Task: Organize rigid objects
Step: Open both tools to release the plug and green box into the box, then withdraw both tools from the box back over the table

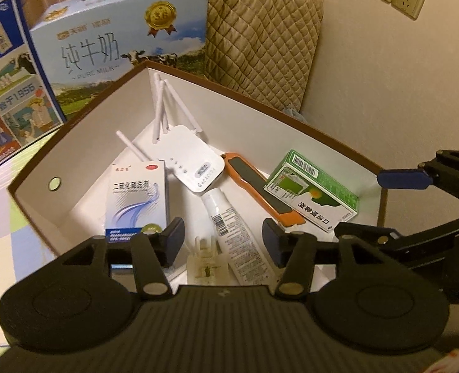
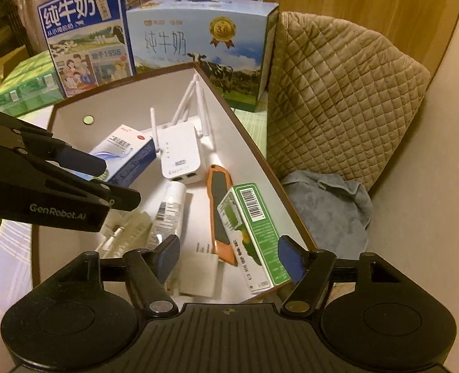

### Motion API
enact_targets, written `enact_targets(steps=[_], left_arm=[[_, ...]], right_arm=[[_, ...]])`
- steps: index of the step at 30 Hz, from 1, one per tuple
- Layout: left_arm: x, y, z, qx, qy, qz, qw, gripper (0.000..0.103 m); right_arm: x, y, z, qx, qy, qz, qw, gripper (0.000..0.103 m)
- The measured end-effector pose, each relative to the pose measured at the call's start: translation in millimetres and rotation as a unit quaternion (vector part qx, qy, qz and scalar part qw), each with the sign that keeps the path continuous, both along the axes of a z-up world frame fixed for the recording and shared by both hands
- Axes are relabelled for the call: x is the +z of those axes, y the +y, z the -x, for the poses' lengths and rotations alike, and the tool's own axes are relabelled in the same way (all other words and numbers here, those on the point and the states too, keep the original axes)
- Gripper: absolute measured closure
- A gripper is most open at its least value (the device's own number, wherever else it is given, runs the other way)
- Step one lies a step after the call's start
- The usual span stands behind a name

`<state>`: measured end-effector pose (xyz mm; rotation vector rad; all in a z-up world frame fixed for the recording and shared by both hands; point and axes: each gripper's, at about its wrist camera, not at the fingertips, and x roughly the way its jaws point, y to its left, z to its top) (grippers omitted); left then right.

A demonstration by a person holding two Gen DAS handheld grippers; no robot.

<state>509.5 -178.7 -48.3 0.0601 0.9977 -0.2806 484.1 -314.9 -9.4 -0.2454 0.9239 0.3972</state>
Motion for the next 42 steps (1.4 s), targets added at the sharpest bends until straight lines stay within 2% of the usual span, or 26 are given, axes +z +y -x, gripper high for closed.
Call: enact_targets(steps=[6,11,16,21,26,31,36,42], left_arm=[[19,11,22,0.010,-0.018,0.001,0.9998,0.050],[35,23,48,0.017,-0.041,0.004,0.9990,0.041],[49,36,81,0.018,-0.069,-0.006,0.9974,0.040],[62,56,123,0.018,-0.107,-0.001,0.9941,0.030],[70,80,168,0.020,-0.135,-0.011,0.9906,0.029],[73,112,205,0.047,-0.126,-0.016,0.9907,0.029],[79,141,244,0.068,-0.116,-0.025,0.9906,0.029],[80,168,286,0.089,-0.099,-0.022,0.9908,0.029]], right_arm=[[14,-1,20,0.000,-0.013,-0.020,1.000,0.034],[25,-2,40,-0.006,-0.021,-0.046,0.999,0.033],[34,-2,69,-0.025,-0.030,-0.078,0.996,0.033],[40,1,99,-0.051,-0.039,-0.097,0.993,0.033],[43,15,134,-0.073,-0.055,-0.089,0.992,0.033],[42,34,175,-0.082,-0.076,-0.098,0.989,0.033],[41,51,207,-0.097,-0.042,-0.132,0.986,0.033],[40,81,245,-0.088,-0.026,-0.126,0.988,0.033]])
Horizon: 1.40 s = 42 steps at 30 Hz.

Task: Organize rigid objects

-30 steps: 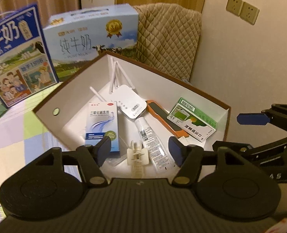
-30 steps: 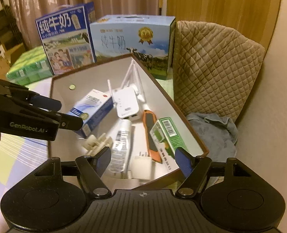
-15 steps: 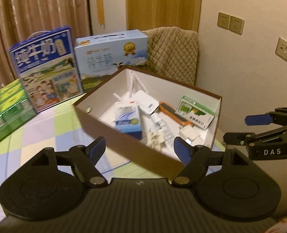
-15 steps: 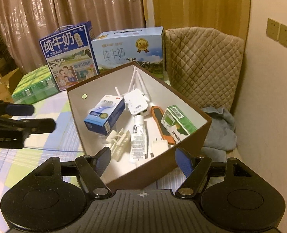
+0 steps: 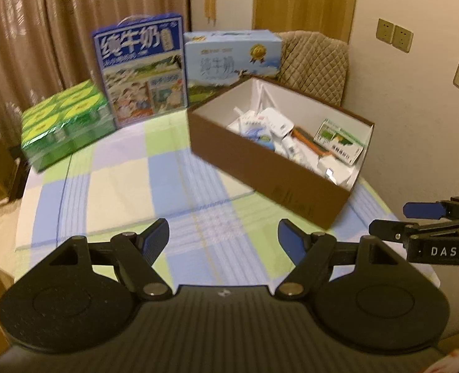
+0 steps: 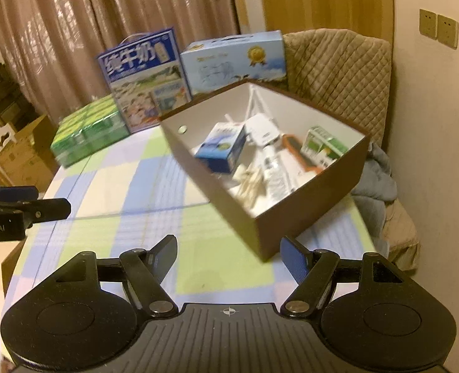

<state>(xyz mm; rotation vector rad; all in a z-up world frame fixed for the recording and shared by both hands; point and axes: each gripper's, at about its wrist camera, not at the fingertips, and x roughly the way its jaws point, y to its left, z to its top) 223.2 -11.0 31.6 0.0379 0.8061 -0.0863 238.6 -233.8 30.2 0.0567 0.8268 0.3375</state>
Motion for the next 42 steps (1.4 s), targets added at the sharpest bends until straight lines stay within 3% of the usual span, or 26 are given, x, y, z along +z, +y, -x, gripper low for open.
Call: enact_targets(steps=[9,20,42], left_arm=[[-17,32,61,0.013,0.037,0.013,0.9991,0.029],[-29,62,124,0.043,0.055,0.021,0.9973,0.029],[-29,73,172,0.064,0.051,0.027,0.9963,0.029]], right_arm=[[-9,36,57,0.011,0.025,0.003,1.000,0.033],[-15,74,108,0.055,0.036,0.004,0.998,0.033],[-18,98,150,0.079,0.034,0.001,0.996,0.033]])
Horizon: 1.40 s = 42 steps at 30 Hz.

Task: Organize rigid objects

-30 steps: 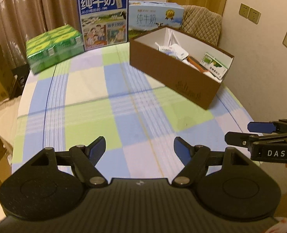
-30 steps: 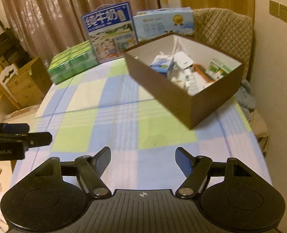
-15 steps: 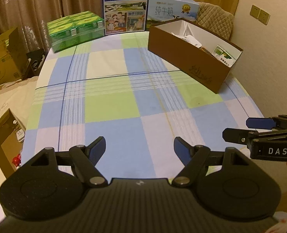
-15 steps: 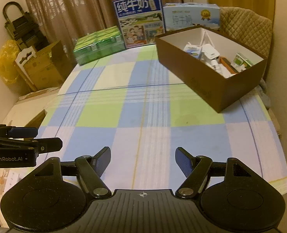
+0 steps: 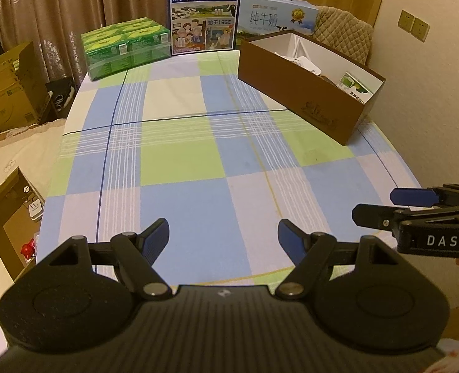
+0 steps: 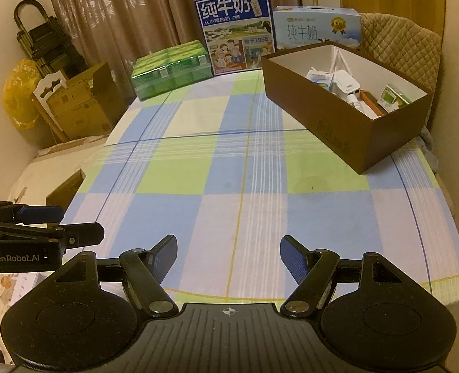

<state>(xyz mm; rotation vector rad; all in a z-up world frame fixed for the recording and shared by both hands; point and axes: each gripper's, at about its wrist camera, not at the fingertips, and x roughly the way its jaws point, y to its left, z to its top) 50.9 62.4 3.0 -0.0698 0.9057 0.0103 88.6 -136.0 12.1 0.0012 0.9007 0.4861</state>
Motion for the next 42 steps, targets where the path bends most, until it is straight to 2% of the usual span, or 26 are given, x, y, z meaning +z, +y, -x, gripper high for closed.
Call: enact_targets(steps=[42], left_arm=[[-2,-10,-2,-0.002,0.001,-0.001,1.0000,0.029]], right_arm=[[1,-7,2,-0.003,0.001,0.001,1.000,0.033]])
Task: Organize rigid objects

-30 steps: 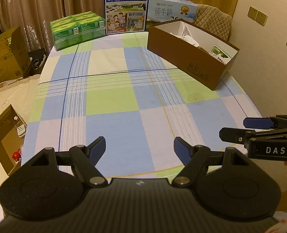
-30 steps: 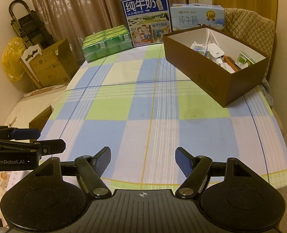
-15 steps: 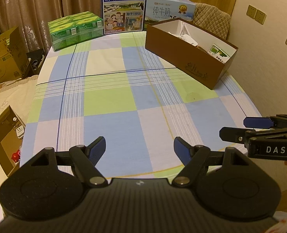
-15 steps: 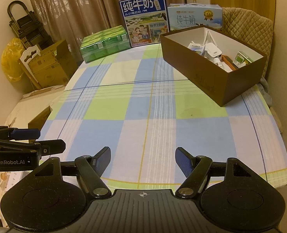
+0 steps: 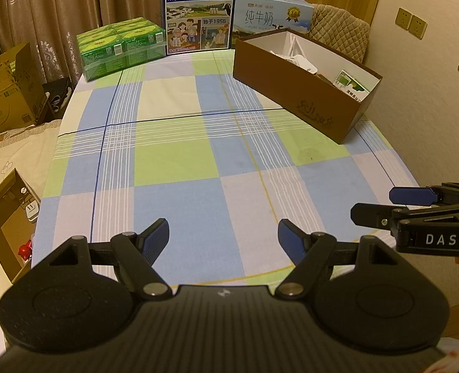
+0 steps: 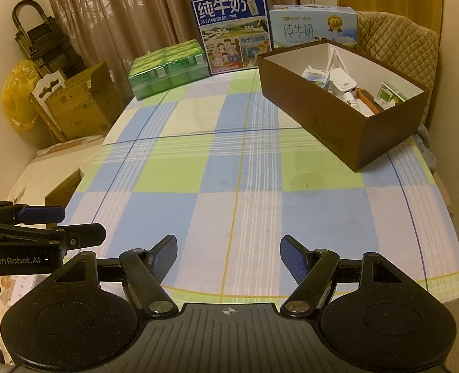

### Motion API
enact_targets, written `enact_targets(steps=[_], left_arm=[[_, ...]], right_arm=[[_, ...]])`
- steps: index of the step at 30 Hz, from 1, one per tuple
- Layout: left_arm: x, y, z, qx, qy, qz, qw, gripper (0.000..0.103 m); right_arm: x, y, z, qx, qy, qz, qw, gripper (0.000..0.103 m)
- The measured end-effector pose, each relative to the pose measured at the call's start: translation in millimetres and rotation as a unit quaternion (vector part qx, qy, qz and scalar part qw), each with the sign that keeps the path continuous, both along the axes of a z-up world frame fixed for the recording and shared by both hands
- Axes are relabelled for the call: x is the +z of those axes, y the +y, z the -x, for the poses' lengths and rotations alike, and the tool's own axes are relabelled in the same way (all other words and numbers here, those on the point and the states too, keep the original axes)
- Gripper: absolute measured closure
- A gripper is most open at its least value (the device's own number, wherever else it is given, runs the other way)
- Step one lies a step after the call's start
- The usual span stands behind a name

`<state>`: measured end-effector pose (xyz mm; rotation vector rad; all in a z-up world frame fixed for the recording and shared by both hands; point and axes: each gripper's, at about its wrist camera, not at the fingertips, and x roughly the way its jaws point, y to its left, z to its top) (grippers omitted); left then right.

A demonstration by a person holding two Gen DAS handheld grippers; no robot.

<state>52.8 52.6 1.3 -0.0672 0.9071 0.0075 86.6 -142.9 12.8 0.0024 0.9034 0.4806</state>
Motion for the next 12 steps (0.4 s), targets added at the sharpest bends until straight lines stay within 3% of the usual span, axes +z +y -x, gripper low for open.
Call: enact_targets(steps=[12], left_arm=[[-3.1,-0.1,-8.7,-0.004,0.001,0.001,1.0000,0.029]], right_arm=[[-1.4,0.4,-6.8,-0.002,0.005,0.000,1.000,0.033]])
